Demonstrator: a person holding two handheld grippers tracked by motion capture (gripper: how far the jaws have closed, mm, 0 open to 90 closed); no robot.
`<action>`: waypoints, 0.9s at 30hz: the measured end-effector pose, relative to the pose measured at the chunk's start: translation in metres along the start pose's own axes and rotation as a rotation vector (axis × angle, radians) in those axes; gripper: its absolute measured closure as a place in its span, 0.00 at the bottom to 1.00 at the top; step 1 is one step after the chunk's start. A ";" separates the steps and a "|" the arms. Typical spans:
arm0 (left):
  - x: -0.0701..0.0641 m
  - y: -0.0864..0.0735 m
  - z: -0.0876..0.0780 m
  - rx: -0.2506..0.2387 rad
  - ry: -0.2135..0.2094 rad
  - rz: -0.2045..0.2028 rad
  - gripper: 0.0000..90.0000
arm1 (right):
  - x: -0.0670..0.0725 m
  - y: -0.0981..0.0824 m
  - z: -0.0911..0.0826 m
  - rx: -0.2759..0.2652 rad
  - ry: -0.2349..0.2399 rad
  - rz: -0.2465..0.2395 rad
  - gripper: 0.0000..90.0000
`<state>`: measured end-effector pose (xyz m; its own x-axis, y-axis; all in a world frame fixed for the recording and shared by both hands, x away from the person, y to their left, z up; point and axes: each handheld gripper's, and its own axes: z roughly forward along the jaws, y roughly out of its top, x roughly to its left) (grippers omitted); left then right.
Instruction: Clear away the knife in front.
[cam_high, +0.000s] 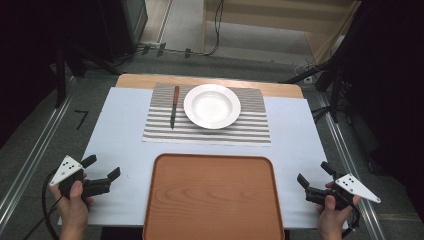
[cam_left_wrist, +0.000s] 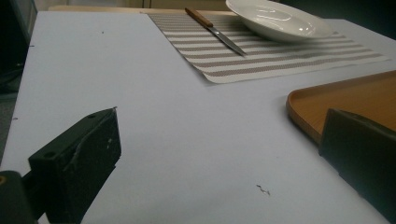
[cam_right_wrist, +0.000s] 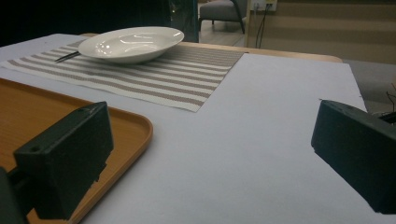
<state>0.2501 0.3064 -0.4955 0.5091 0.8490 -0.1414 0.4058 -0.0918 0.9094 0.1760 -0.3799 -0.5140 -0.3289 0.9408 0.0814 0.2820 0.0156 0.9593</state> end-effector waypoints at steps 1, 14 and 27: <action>0.001 0.001 0.000 -0.002 -0.006 -0.003 0.00 | 0.001 0.000 0.000 0.000 0.004 0.001 0.00; -0.011 0.021 -0.003 -0.036 -0.009 0.022 0.00 | 0.004 0.000 0.000 0.011 0.015 -0.028 0.00; -0.031 0.056 0.014 -0.049 -0.039 0.037 0.00 | 0.005 0.000 0.001 0.013 0.027 -0.034 0.00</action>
<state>0.2680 0.2679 -0.4455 0.5527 0.8244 -0.1218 0.3494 -0.0965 0.9320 0.1750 -0.3752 -0.5137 -0.3627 0.9302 0.0559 0.2819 0.0523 0.9580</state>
